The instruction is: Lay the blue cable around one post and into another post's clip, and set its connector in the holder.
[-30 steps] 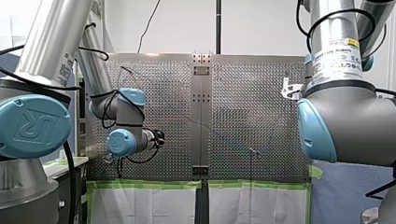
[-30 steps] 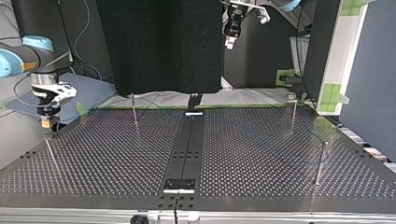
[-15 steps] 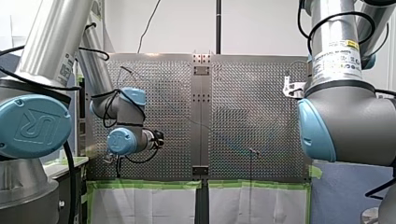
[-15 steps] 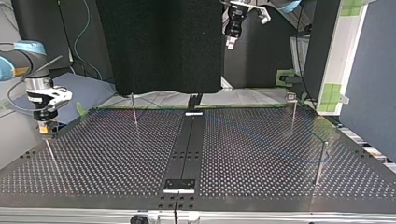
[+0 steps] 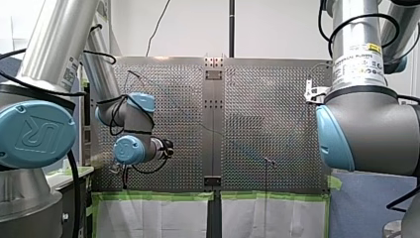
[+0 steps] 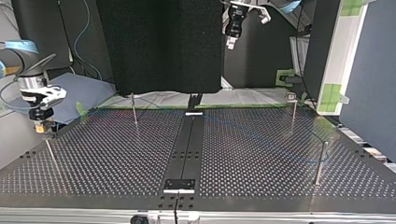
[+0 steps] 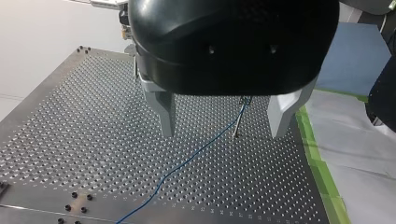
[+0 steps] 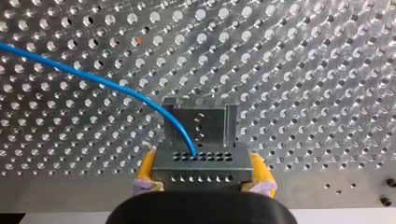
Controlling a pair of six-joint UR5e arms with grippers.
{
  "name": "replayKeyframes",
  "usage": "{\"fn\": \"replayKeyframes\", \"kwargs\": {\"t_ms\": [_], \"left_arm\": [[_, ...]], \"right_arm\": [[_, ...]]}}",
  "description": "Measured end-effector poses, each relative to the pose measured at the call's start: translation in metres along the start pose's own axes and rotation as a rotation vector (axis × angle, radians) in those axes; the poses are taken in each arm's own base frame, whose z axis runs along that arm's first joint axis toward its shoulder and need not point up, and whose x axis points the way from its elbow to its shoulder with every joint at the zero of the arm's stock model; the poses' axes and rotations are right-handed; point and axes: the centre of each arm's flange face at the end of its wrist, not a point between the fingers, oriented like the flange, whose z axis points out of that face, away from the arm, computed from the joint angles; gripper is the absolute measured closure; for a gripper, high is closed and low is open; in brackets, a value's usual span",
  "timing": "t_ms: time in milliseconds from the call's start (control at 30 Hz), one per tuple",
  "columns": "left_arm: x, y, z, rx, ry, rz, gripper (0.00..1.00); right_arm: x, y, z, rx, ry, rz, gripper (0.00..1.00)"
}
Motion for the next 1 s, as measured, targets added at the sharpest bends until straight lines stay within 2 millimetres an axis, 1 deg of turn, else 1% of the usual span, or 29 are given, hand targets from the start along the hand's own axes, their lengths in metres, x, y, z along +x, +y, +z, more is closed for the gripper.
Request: {"fn": "replayKeyframes", "kwargs": {"t_ms": [167,433,767,1000], "left_arm": [[0.000,0.000,0.000,0.000,-0.001,-0.001,0.02],[-0.001,-0.001,0.001,0.001,-0.003,-0.002,0.02],[-0.001,-0.001,0.002,0.000,0.002,0.001,0.02],[-0.001,-0.001,0.003,0.000,0.003,0.001,0.02]], "right_arm": [[0.002,0.002,0.003,0.011,-0.003,0.007,1.00],[-0.007,0.004,0.009,0.035,-0.015,0.010,1.00],[-0.004,0.000,0.015,0.071,-0.005,0.007,1.00],[-0.012,0.002,0.020,0.074,-0.020,0.011,1.00]]}}
